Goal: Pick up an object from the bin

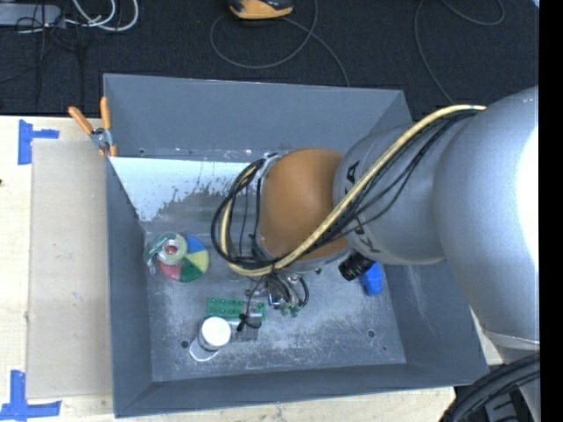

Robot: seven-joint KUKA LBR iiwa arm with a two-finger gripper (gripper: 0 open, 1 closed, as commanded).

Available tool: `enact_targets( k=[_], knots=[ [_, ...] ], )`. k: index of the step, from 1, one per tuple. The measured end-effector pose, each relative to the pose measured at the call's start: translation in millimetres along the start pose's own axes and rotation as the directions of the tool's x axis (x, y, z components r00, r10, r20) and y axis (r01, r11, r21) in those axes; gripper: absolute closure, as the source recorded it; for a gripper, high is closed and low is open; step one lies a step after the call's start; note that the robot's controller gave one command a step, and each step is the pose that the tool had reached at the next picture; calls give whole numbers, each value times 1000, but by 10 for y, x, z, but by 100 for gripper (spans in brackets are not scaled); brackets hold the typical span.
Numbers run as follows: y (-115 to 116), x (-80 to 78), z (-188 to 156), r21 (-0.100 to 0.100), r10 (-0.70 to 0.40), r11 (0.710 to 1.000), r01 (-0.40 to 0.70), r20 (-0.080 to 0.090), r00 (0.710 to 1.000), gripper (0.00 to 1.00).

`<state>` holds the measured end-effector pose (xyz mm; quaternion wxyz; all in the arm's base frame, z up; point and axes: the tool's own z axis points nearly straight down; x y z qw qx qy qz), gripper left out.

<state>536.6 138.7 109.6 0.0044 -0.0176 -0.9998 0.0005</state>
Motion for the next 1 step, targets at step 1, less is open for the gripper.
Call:
enact_targets(
  k=[1],
  knots=[
    [-65,160,-120,-1,61,998,-61,1,998,0]
  ],
)
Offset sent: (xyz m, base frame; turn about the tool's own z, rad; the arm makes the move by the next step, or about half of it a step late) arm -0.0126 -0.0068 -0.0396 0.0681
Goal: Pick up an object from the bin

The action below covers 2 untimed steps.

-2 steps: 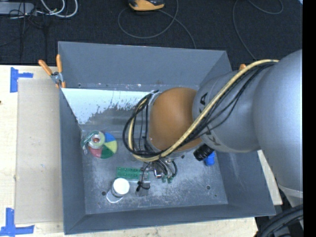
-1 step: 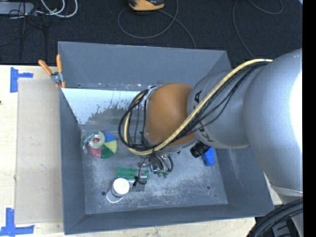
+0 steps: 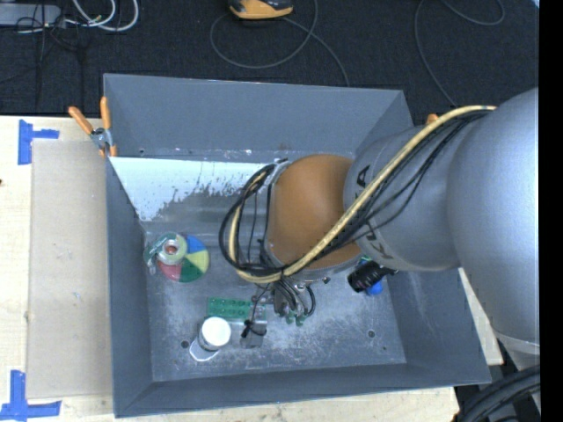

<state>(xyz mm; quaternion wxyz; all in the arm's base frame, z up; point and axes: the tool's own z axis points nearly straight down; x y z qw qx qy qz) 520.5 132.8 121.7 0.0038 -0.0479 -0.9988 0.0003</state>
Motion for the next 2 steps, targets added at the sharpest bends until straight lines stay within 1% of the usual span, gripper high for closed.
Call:
enact_targets(
  k=[1,2],
  knots=[
    [-1,-33,534,2,7,1000,-7,-5,1000,0],
    [12,4,525,1,270,963,-270,-3,963,100]
  ],
)
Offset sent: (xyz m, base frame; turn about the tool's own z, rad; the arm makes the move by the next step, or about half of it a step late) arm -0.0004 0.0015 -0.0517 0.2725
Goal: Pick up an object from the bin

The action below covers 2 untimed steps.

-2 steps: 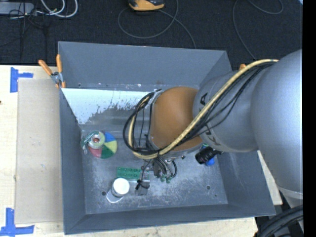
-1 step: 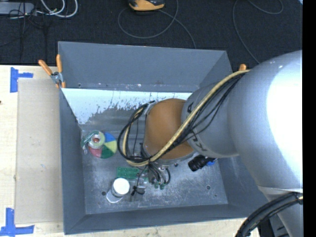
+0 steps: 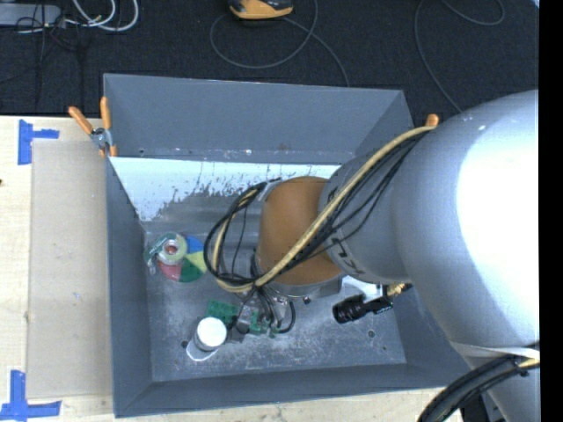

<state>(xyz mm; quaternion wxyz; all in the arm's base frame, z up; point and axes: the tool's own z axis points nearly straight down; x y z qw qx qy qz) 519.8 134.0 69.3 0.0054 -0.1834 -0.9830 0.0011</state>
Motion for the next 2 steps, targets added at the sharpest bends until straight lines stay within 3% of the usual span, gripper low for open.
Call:
enact_targets(
  k=[2],
  knots=[
    [-2,1,-9,0,1,1000,-1,0,1000,100]
  ],
)
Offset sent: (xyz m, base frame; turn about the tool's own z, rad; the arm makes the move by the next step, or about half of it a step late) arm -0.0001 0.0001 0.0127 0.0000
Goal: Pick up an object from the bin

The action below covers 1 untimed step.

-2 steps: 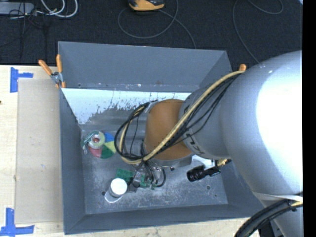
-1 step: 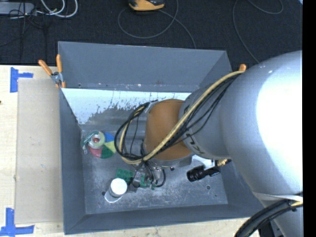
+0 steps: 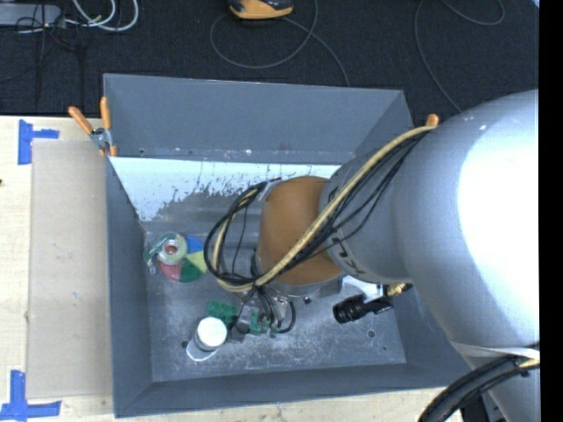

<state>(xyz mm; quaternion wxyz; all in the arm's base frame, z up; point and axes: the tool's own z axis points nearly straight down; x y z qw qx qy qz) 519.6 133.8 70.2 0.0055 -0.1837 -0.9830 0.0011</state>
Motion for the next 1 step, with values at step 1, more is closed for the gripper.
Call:
enact_targets(
  k=[1],
  knots=[
    [-11,14,-74,3,0,1000,0,-5,1000,100]
  ],
)
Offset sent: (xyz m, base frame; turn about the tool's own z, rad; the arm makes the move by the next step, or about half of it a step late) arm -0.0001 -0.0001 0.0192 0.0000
